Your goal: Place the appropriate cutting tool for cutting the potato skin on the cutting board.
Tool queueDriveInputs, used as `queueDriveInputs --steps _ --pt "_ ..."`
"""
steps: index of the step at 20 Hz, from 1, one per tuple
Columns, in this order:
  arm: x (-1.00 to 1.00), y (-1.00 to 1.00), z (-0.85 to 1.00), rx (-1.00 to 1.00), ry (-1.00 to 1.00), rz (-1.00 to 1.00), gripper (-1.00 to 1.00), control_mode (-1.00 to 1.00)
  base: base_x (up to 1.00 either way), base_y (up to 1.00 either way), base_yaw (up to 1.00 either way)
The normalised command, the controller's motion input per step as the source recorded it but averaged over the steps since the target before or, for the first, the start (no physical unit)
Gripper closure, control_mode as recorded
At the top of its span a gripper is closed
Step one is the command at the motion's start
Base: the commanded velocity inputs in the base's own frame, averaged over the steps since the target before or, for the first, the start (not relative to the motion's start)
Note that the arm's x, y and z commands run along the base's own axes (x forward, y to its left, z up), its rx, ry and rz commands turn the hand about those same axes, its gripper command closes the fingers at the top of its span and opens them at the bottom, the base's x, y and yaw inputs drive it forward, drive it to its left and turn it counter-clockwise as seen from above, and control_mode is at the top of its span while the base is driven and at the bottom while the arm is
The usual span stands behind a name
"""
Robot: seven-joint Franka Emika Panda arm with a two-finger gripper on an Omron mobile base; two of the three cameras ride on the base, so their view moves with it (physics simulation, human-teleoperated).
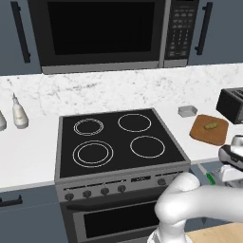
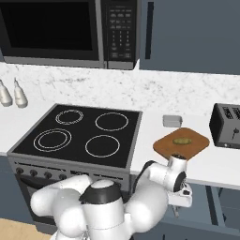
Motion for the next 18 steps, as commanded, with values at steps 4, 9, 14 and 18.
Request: queueDriveInputs --steps 4,9,14,18 --pt "-0.02 0.0 -0.35 0.02 0.07 0.0 -1.0 -1.0 0.0 0.0 0.0" --pt "-0.14 -0.08 -0.37 0.02 0.04 0.0 -1.0 -1.0 0.0 0.0 0.0" --pt "-0.4 -0.22 -0.16 0.04 0.07 0.0 -1.0 -1.0 0.0 0.0 0.0" --pt "-0.27 -0.14 -0.09 0.04 0.12 0.0 -1.0 -1.0 0.0 0.0 0.0"
